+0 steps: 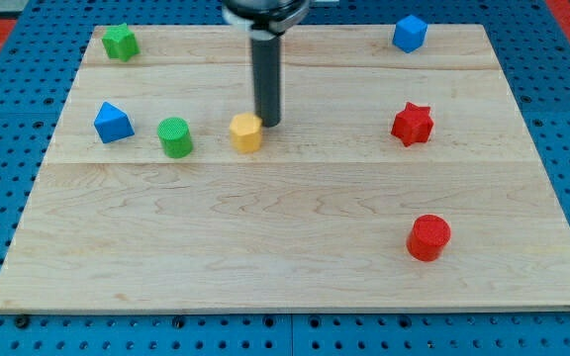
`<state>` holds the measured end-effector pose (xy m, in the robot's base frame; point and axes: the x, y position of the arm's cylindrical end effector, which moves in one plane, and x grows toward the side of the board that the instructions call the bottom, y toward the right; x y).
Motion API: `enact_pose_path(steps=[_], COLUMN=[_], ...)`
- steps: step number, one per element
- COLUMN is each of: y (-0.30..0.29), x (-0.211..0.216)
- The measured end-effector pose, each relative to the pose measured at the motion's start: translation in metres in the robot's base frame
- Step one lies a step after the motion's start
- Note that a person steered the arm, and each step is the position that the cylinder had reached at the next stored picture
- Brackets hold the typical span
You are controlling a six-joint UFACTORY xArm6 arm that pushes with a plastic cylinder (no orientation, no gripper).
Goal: Move yellow hexagon horizontally left to red circle
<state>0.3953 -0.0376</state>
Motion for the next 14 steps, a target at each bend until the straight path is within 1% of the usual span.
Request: enact_pose_path(steps=[1, 2, 3, 4, 5, 6, 7, 8, 9, 11, 12, 13, 14], y=[-0.012, 0.021, -0.046, -0.086, -0.123, -0.067, -0.082, -0.045, -0.023, -0.022, -0.020, -0.020, 0.008], x=[0.055, 0.018, 0.018, 0.036, 0.073, 0.096, 0.073, 0.059, 0.045, 0.018, 0.066, 0.073, 0.060])
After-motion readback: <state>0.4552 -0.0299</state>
